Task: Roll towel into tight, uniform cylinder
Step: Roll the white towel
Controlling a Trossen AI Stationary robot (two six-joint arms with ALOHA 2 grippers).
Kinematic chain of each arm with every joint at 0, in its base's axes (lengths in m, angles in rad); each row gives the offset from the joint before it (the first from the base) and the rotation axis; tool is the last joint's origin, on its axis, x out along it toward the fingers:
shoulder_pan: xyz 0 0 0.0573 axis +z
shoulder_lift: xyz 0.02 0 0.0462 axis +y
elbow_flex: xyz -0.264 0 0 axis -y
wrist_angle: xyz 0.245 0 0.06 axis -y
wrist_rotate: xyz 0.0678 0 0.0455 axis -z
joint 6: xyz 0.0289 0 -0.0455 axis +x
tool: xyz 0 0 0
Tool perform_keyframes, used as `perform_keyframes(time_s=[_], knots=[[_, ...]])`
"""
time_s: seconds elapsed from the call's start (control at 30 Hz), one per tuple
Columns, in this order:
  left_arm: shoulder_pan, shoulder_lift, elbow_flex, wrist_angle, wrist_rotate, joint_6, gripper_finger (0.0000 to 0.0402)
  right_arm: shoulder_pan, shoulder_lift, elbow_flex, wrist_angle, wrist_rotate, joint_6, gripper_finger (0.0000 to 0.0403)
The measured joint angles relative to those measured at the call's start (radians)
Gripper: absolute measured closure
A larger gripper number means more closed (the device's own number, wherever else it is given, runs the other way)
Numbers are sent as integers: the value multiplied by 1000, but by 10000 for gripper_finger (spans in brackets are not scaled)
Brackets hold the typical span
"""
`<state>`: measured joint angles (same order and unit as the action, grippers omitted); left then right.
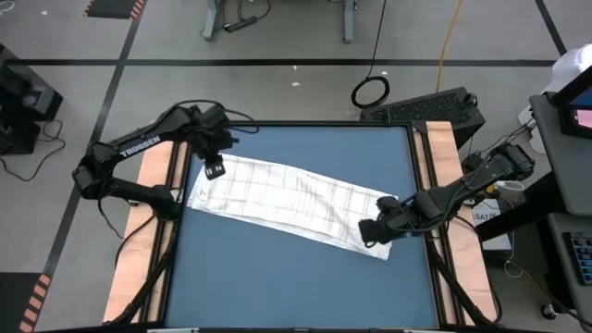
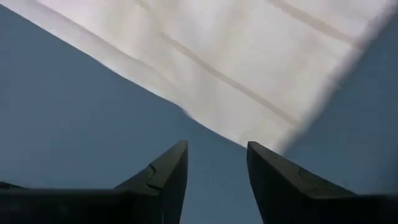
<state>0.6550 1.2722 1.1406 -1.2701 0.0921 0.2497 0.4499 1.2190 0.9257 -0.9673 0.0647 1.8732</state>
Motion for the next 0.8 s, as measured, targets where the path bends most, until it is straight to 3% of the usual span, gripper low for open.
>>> perform_keyframes(time_s=[0.1,0.23,0.6,0.8], knots=[[13,11,-76,123,13,19,294,-31,5,0,99,88,-6,249],[18,56,-163,213,49,20,294,-101,43,0,144,93,-82,271],[18,196,-359,298,50,-91,295,-314,264,-1,103,77,-374,395],[12,229,-386,302,50,-138,295,-403,336,-6,20,38,-563,393]])
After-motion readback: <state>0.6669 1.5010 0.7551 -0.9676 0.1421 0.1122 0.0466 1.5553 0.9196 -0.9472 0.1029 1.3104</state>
